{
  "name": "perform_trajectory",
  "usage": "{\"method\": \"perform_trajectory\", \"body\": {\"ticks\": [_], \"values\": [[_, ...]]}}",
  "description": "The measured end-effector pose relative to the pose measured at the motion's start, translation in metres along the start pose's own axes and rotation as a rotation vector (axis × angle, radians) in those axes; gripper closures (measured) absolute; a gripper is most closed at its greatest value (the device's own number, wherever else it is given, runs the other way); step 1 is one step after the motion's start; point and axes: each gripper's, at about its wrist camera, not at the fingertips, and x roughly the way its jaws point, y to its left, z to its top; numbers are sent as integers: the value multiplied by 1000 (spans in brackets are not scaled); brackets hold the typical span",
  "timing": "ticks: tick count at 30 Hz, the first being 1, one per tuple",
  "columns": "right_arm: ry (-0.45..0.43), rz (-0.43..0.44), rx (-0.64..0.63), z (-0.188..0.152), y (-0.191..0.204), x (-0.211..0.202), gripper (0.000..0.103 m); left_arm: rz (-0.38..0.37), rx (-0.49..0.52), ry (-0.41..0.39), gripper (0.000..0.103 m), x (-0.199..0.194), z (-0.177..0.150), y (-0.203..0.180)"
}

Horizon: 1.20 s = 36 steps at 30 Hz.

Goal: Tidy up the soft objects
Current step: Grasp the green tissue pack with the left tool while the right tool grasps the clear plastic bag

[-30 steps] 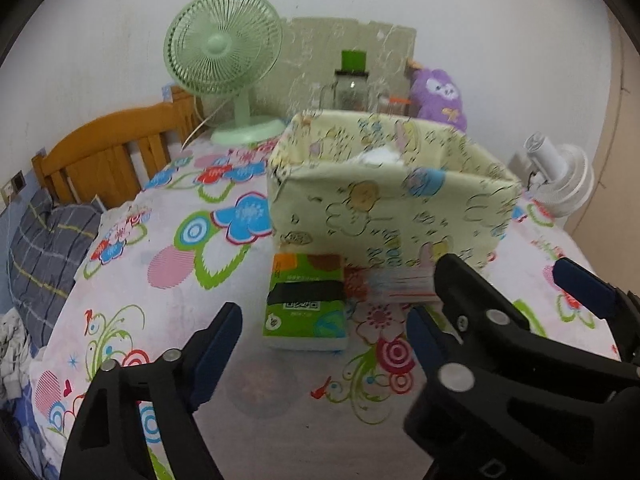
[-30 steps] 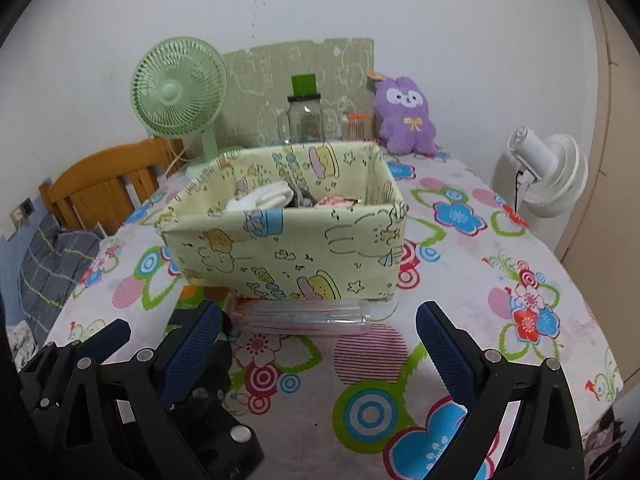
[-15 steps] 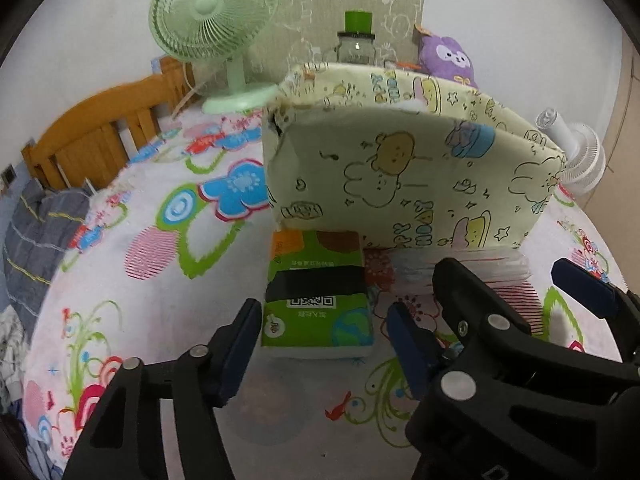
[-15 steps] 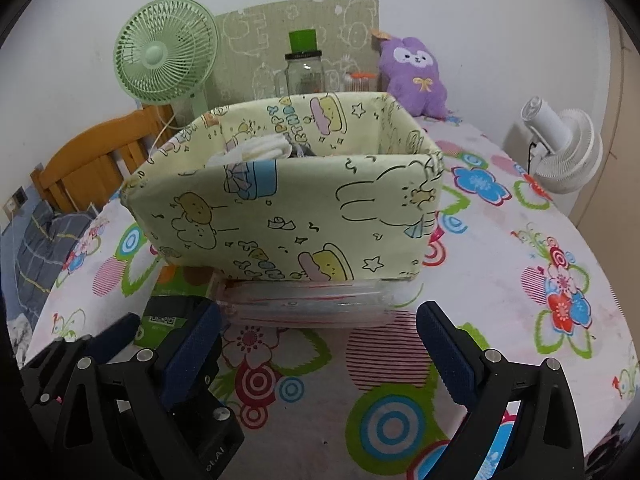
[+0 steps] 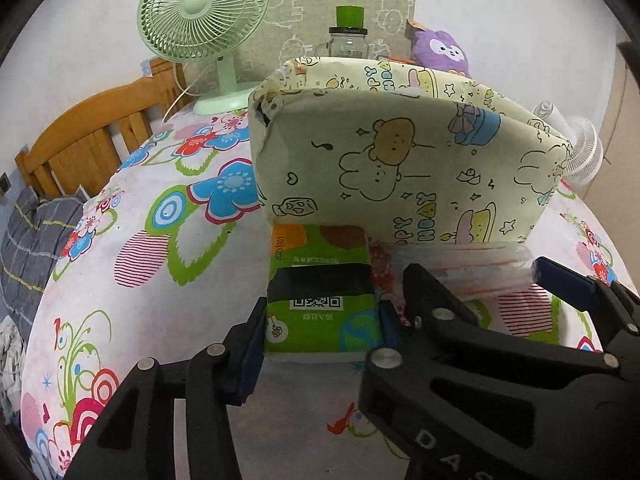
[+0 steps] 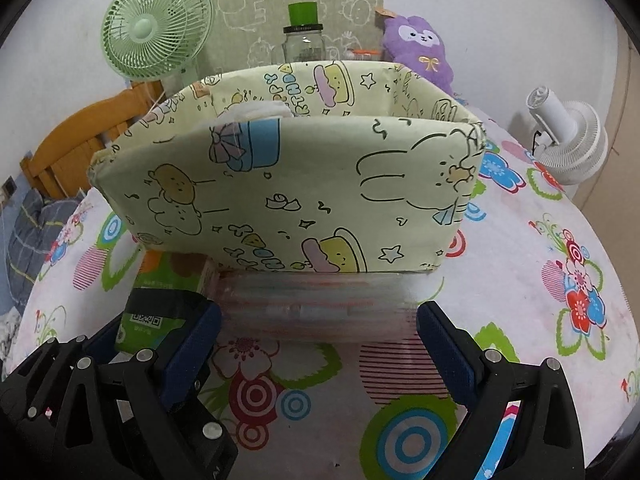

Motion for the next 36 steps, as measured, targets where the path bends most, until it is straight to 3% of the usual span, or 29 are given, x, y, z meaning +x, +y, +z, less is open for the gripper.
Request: {"method": "perform_trajectory", "body": {"ticks": [11, 16, 18, 20, 28, 31, 36], "values": [[15, 26, 0, 1, 1, 8, 3, -2, -1, 3, 49, 4, 1, 0], [22, 35, -4, 1, 1, 8, 9, -10, -4, 6, 50, 3, 1, 0], [20, 43, 4, 0, -1, 6, 15, -19, -5, 9, 50, 1, 0, -2], [15, 20, 6, -1, -3, 3, 27, -3, 2, 3, 50, -1, -1, -4], [-2, 26, 10, -4, -8, -8, 28, -5, 6, -17, 51, -10, -4, -9], [-9, 26, 11, -6, -10, -13, 33, 8, 9, -23, 51, -13, -5, -10], [-16, 23, 21, -9, -15, -21, 51, 21, 17, -34, 51, -19, -6, -15]]}}
